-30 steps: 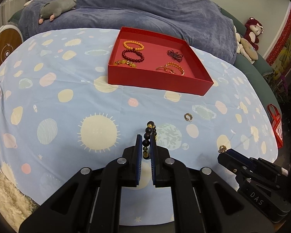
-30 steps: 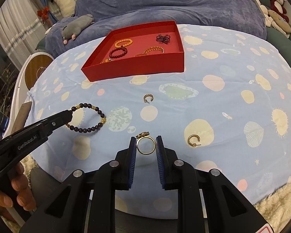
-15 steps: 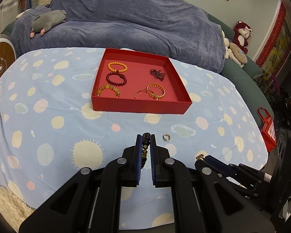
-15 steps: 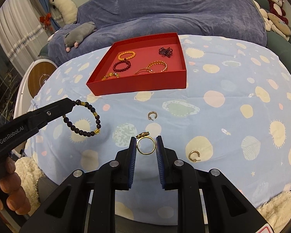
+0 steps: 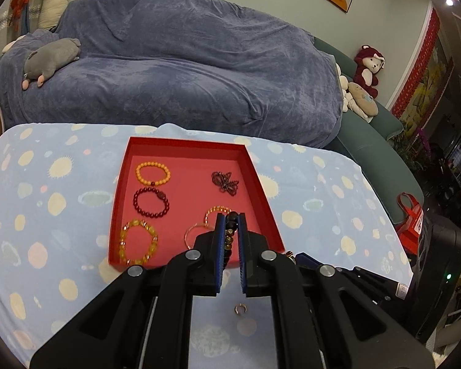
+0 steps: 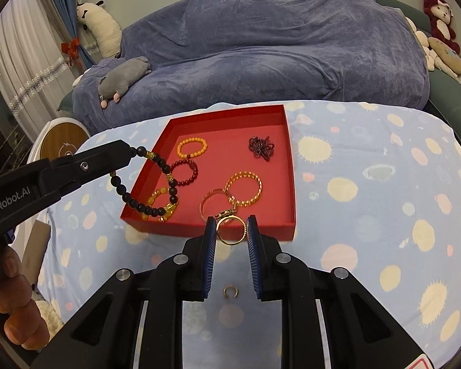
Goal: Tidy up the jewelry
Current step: 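Carry the bracelet and ring over the red box with both tools, then open both tools to drop the bracelet and ring into the box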
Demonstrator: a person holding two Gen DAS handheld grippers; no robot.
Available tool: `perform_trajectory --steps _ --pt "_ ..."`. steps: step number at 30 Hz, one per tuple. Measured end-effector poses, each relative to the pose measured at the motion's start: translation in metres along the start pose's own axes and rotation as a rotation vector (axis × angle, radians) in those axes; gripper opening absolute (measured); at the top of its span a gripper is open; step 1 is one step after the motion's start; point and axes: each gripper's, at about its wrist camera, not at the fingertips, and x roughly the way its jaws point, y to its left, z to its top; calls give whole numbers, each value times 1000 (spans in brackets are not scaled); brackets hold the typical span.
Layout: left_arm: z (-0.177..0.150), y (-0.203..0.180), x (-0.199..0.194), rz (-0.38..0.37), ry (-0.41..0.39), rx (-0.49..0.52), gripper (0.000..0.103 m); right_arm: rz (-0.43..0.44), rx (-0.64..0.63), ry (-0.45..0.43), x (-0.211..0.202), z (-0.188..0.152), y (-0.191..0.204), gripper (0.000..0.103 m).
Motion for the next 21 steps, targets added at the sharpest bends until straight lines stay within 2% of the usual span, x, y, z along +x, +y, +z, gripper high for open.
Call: perform_trajectory --steps 4,9,14,21 --pt "24 6 31 -2 1 -6 8 -10 -22 5 29 28 -1 19" --pt "38 24 76 -7 38 -35 8 -21 -27 21 70 53 -7 19" --pt "39 44 114 -3 75 -64 8 -34 -31 53 108 63 -12 19" --pt "35 63 144 32 109 -80 8 -42 -12 84 142 71 -13 19"
